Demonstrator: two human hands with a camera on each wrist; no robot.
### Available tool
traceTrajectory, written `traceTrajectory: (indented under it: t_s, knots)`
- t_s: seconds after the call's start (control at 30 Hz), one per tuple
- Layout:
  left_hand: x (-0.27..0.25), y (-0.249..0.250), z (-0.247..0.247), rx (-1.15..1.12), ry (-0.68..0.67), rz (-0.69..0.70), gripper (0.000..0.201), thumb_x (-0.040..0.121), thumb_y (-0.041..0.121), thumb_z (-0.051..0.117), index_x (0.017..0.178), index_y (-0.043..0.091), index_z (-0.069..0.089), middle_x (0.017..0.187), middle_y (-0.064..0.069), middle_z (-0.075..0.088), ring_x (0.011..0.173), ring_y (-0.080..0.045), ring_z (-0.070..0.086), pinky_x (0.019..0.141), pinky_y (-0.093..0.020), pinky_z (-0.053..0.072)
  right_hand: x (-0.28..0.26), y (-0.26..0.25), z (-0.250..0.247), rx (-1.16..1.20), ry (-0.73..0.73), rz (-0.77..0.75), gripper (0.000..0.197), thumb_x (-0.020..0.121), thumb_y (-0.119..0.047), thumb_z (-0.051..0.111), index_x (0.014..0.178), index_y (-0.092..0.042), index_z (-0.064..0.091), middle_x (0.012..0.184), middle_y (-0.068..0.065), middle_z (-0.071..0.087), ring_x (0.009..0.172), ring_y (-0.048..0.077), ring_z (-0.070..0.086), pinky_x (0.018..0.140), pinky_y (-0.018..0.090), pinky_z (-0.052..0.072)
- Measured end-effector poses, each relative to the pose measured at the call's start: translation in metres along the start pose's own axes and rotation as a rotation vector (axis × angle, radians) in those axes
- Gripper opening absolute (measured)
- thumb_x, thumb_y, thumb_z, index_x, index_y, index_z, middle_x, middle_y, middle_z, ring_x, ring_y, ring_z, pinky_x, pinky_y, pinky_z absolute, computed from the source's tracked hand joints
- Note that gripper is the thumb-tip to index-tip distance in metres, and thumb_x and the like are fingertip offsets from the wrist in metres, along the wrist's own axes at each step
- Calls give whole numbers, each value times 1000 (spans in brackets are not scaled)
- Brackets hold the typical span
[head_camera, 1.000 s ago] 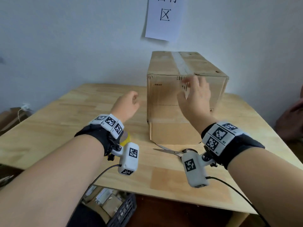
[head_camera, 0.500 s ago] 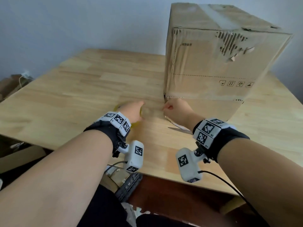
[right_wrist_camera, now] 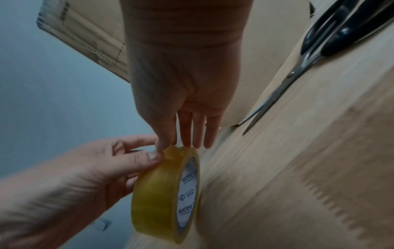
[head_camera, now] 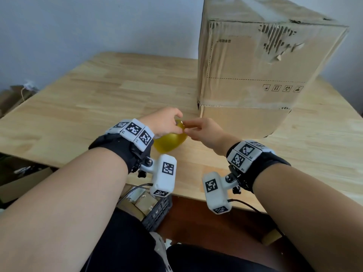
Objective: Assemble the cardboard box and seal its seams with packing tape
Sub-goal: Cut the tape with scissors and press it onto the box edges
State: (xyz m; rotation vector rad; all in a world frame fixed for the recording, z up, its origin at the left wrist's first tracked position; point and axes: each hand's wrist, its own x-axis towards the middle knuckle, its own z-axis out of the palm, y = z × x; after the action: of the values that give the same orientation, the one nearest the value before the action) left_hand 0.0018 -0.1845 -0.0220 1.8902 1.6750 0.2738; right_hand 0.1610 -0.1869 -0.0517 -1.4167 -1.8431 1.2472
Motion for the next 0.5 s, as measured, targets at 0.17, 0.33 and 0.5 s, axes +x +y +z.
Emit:
traceTrajectory:
  t_s: [0.17, 0.33, 0.5]
  knots:
    - [-7, 10, 1, -25, 6, 35, 52, 85, 25, 68, 133, 15, 49, 117, -9, 61, 91, -15, 53, 84, -27, 41, -13, -2, -6, -20, 136, 1, 17, 90, -10, 62, 106, -8, 69, 98, 9, 66, 78, 18, 58, 80, 40, 54]
    - [-9, 30, 5, -87, -17, 91, 48, 86, 23, 68, 130, 14, 51, 98, 0, 58, 82, -10, 54, 78, -24, 39, -23, -4, -23, -47, 211, -23, 3, 88, -12, 66, 89, -9, 67, 81, 4, 61, 75, 17, 57, 73, 33, 53]
    - [-5, 50, 12, -137, 2, 137, 43, 84, 24, 69, 123, 13, 55, 83, 4, 58, 74, -10, 57, 68, -24, 45, -29, -2, -41, -216, 212, -61, 9, 92, -16, 57, 93, -9, 63, 86, 3, 61, 79, 18, 56, 66, 22, 46]
